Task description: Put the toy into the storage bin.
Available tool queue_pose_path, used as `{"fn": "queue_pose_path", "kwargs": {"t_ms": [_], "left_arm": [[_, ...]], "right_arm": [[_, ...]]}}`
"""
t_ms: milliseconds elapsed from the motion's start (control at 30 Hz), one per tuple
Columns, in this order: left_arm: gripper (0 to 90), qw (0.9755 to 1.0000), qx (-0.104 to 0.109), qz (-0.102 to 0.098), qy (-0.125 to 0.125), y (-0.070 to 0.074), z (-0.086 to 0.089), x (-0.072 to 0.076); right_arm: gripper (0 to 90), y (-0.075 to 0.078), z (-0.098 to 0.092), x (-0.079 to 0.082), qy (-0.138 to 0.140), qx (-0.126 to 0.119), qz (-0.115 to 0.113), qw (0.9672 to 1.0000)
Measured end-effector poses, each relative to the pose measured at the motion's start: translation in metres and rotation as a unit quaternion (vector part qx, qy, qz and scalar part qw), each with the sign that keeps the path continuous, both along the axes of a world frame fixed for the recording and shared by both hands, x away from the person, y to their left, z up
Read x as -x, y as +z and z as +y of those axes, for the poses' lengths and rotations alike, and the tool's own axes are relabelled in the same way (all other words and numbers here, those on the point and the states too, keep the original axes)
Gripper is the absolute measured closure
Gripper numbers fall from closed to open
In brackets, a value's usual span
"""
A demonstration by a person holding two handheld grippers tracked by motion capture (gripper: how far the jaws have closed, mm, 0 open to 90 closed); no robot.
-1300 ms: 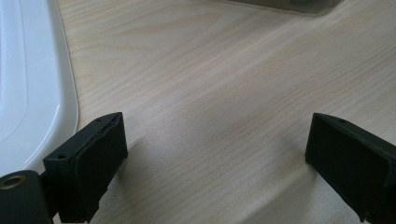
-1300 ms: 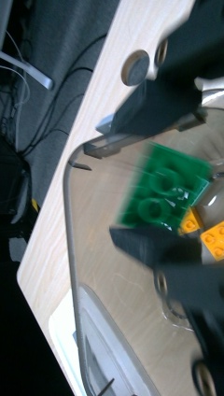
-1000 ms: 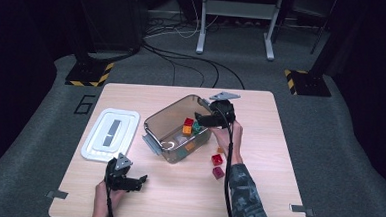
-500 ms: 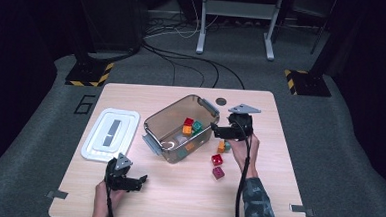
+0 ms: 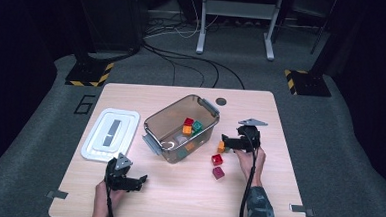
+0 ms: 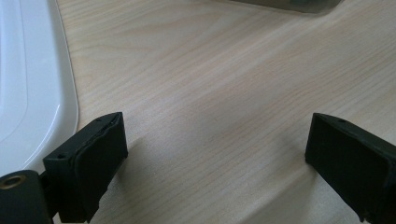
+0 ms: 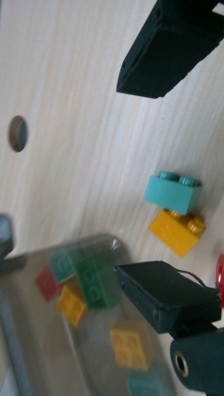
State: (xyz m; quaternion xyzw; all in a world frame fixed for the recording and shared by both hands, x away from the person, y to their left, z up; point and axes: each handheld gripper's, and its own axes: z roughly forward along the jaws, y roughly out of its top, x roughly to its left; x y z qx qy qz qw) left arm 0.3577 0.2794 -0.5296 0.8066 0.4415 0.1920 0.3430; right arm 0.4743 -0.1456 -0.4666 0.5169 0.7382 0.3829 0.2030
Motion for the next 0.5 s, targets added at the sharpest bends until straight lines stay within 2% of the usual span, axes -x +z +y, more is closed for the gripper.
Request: {"fn": "queue_pose_path", "kwargs": {"t_ms": [200, 367, 500], "left_arm": [[5.2, 1.0, 0.0, 0.0, 0.0, 0.0, 0.0, 0.0], [5.2, 1.0, 0.0, 0.0, 0.0, 0.0, 0.0, 0.0], [5.2, 1.0, 0.0, 0.0, 0.0, 0.0, 0.0, 0.0]], "right_arm": [[11.7, -0.017, -0.003, -0.01, -0.013, 0.002, 0.026, 0.9996], [12.9, -0.021, -0.001, -0.012, -0.016, 0.011, 0.035, 0.9992], [14.1, -0.025, 0.001, -0.016, -0.031, 0.013, 0.044, 0.9985]]}}
